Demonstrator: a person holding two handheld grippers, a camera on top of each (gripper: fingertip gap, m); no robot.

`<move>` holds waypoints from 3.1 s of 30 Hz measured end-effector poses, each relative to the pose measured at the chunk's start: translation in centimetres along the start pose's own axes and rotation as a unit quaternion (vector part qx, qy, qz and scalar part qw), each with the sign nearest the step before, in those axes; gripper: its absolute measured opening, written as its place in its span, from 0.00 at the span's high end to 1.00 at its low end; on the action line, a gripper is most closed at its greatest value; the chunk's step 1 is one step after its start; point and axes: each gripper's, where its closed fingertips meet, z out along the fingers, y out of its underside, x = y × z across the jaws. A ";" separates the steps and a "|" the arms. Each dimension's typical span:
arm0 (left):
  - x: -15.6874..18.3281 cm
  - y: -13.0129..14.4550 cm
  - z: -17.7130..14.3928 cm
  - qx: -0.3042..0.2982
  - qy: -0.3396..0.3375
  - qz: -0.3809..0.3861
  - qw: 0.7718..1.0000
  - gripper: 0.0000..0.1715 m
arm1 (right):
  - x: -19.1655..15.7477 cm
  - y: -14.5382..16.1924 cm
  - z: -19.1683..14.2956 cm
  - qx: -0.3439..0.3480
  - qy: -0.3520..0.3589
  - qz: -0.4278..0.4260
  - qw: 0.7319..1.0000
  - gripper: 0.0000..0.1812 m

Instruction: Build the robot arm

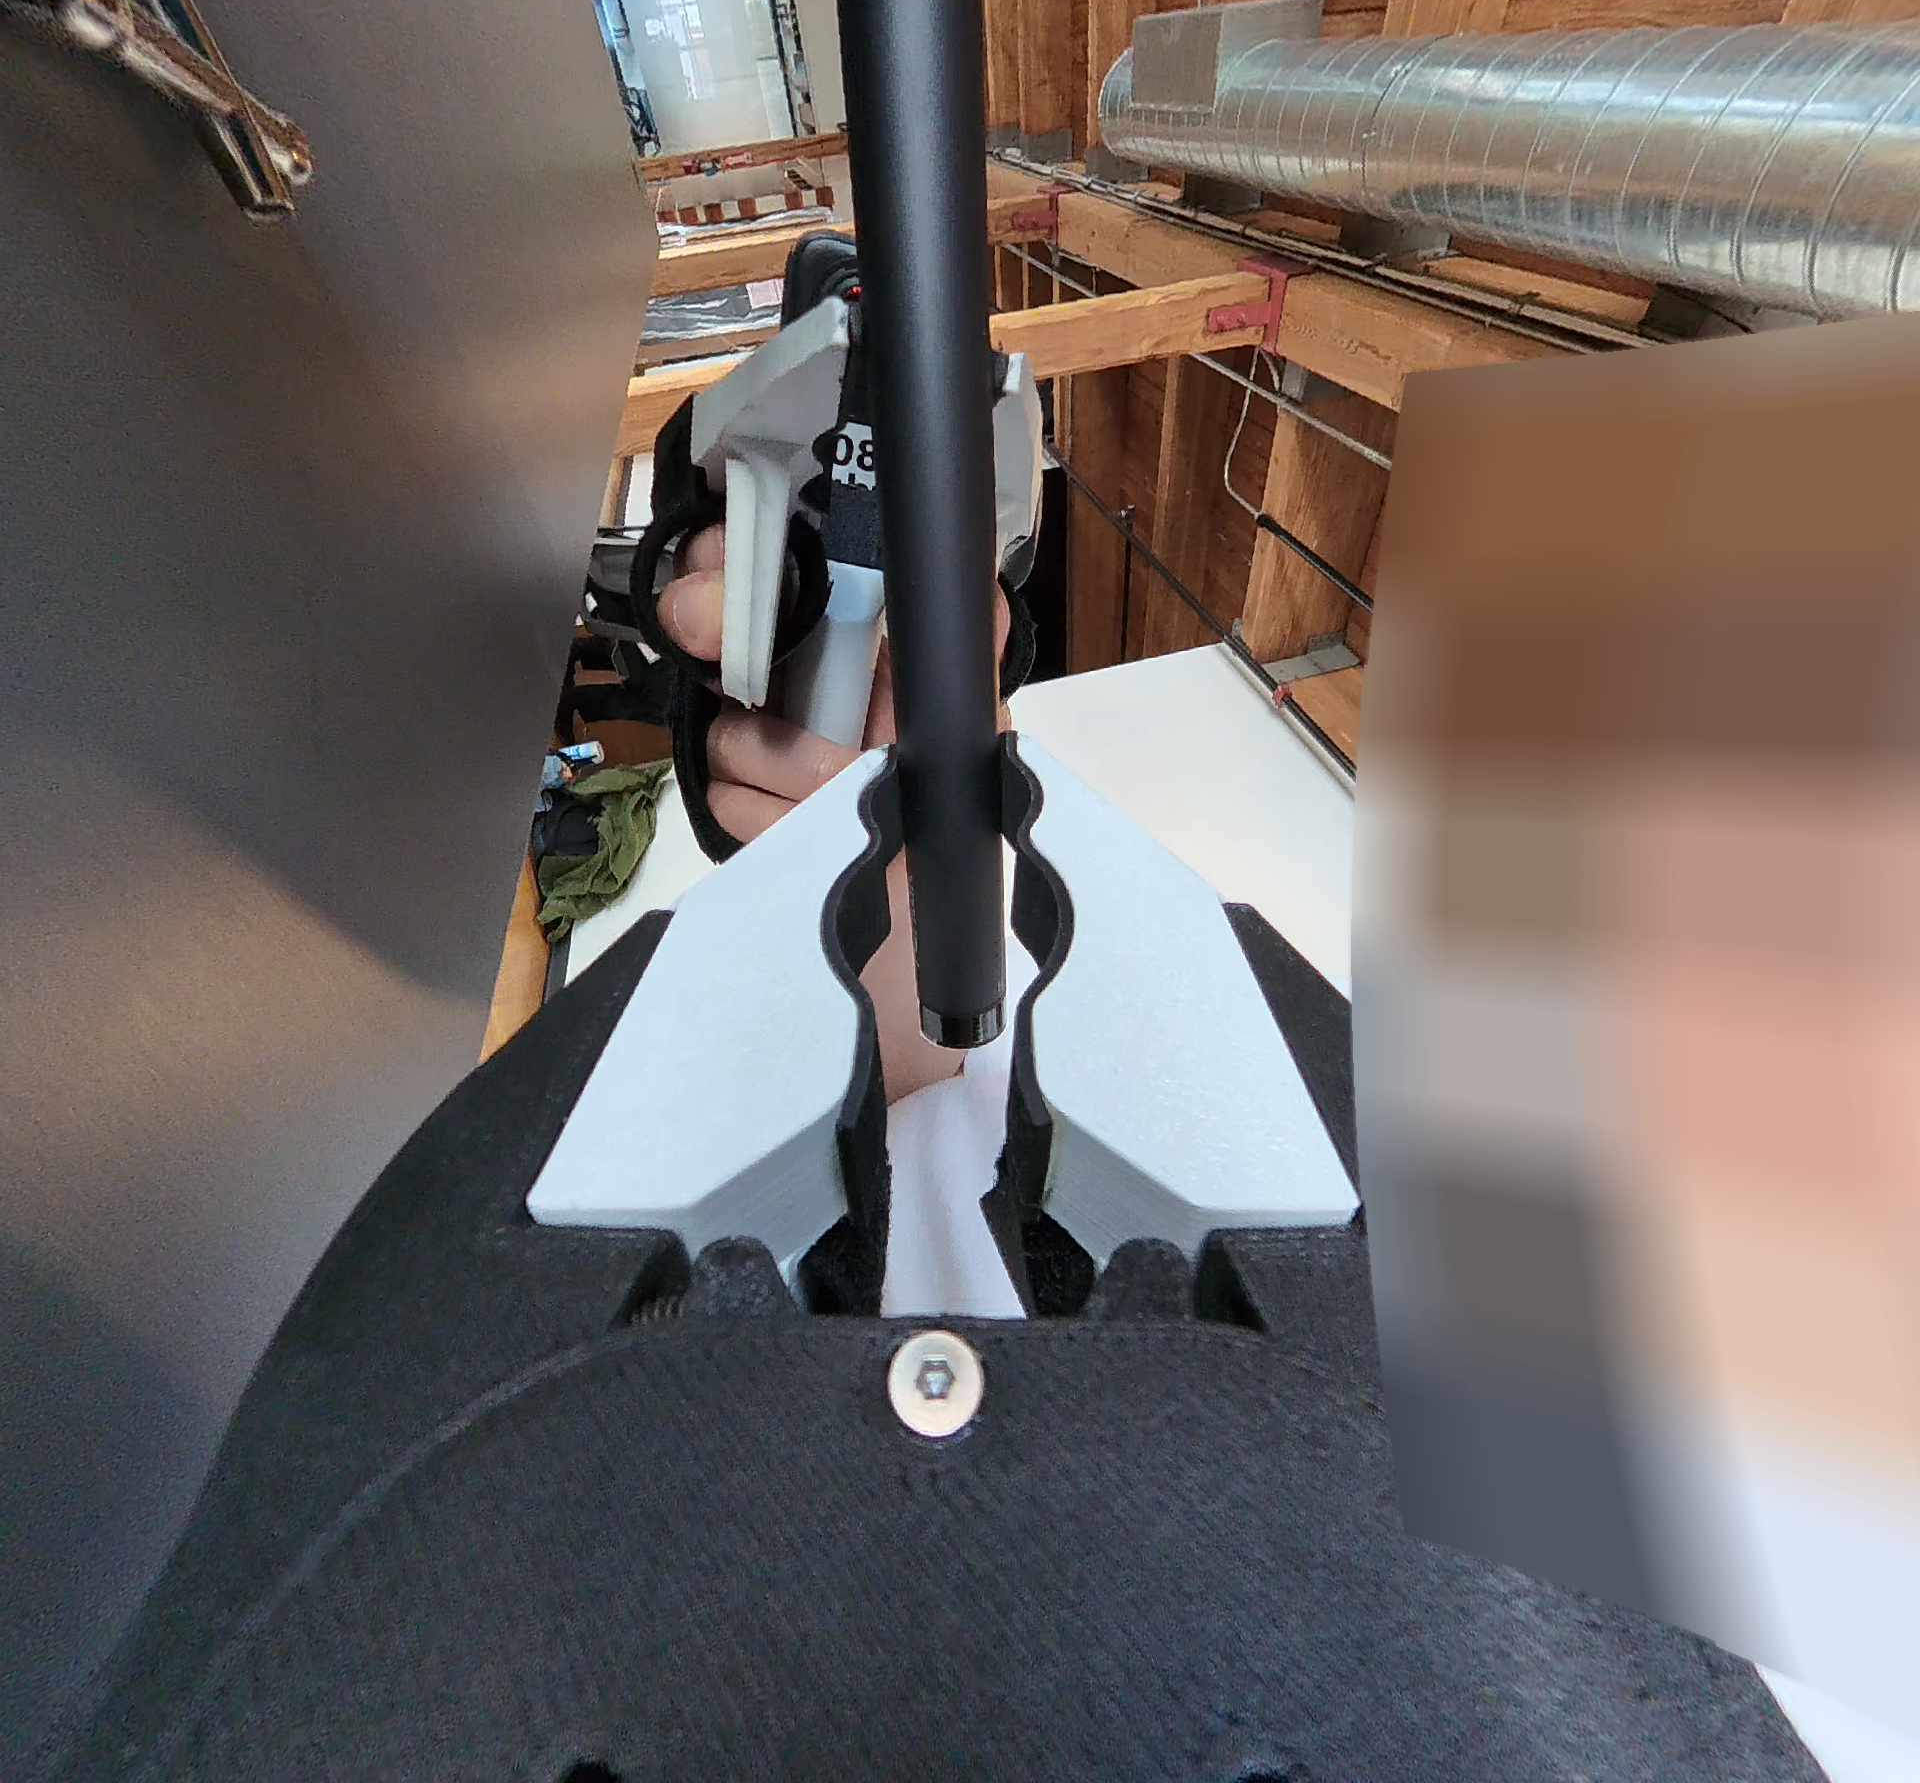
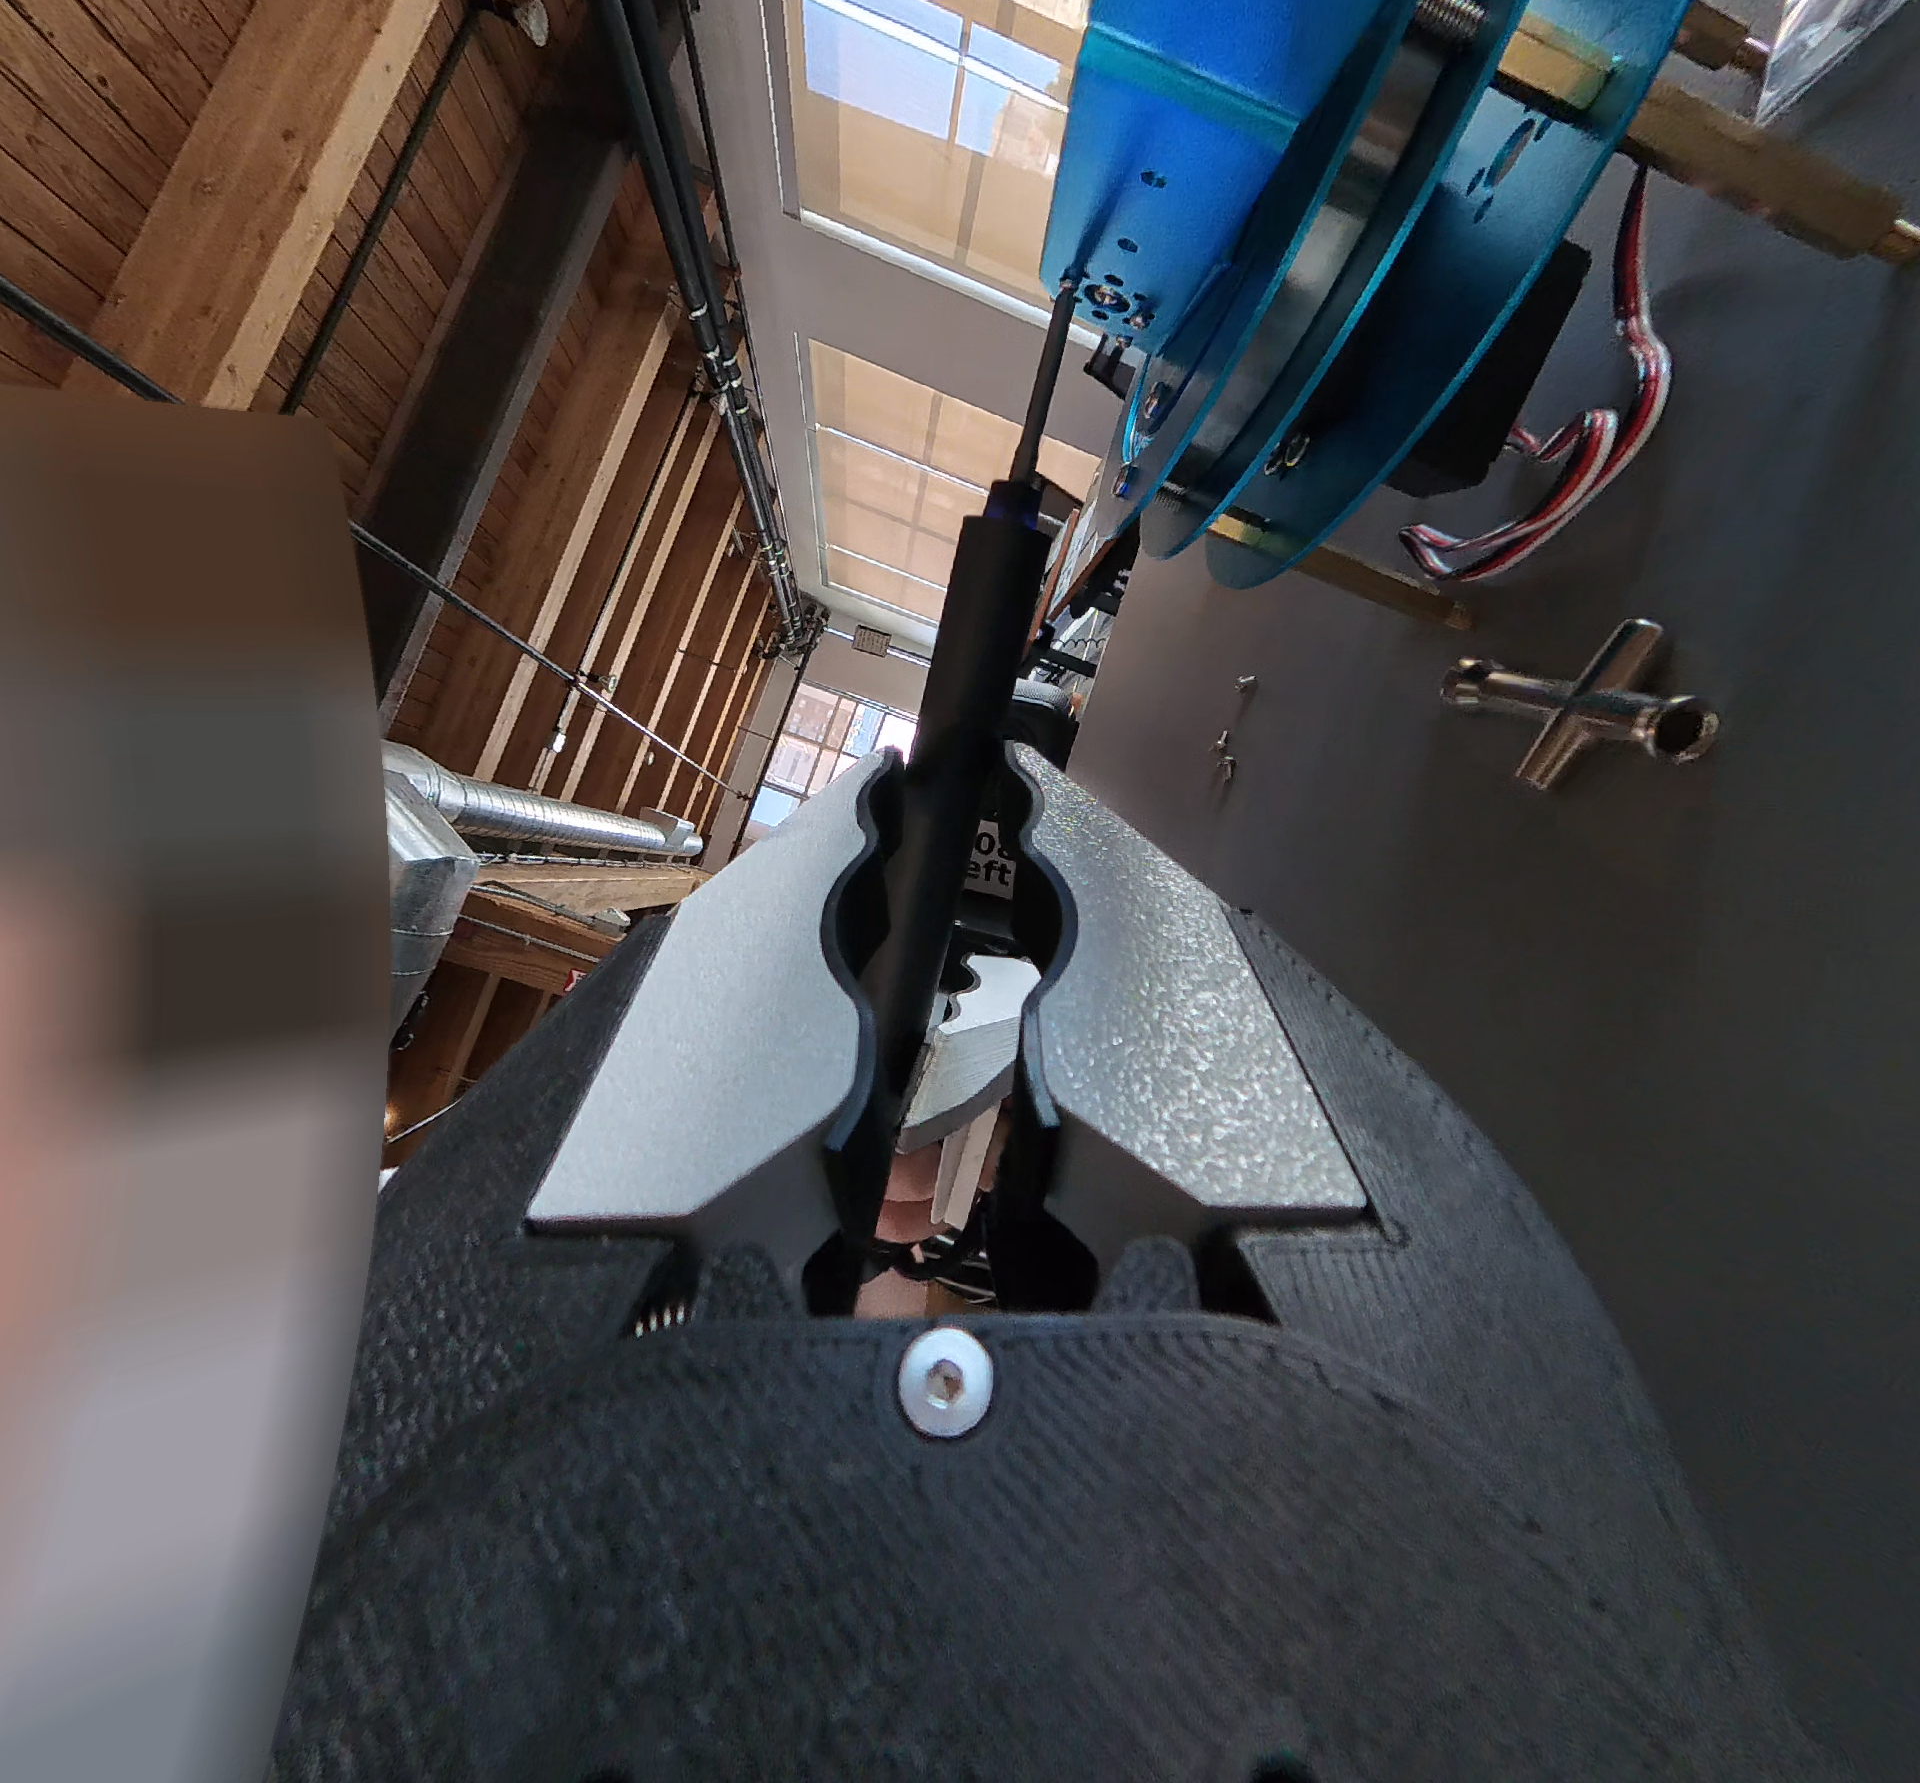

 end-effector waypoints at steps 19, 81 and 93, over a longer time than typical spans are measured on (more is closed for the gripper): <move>-1.0 1.2 -0.8 -0.029 -0.025 0.009 0.999 0.91 | 0.0 1.0 -0.1 -0.028 -0.027 0.012 0.999 0.91; -2.6 1.7 -26.1 -0.167 -0.277 0.061 0.944 0.89 | 6.1 10.0 21.2 -0.207 0.209 -0.059 0.954 0.91; -3.3 0.1 -25.4 -0.189 -0.306 0.096 0.928 0.92 | 6.5 8.7 21.0 -0.215 0.293 -0.179 0.914 0.89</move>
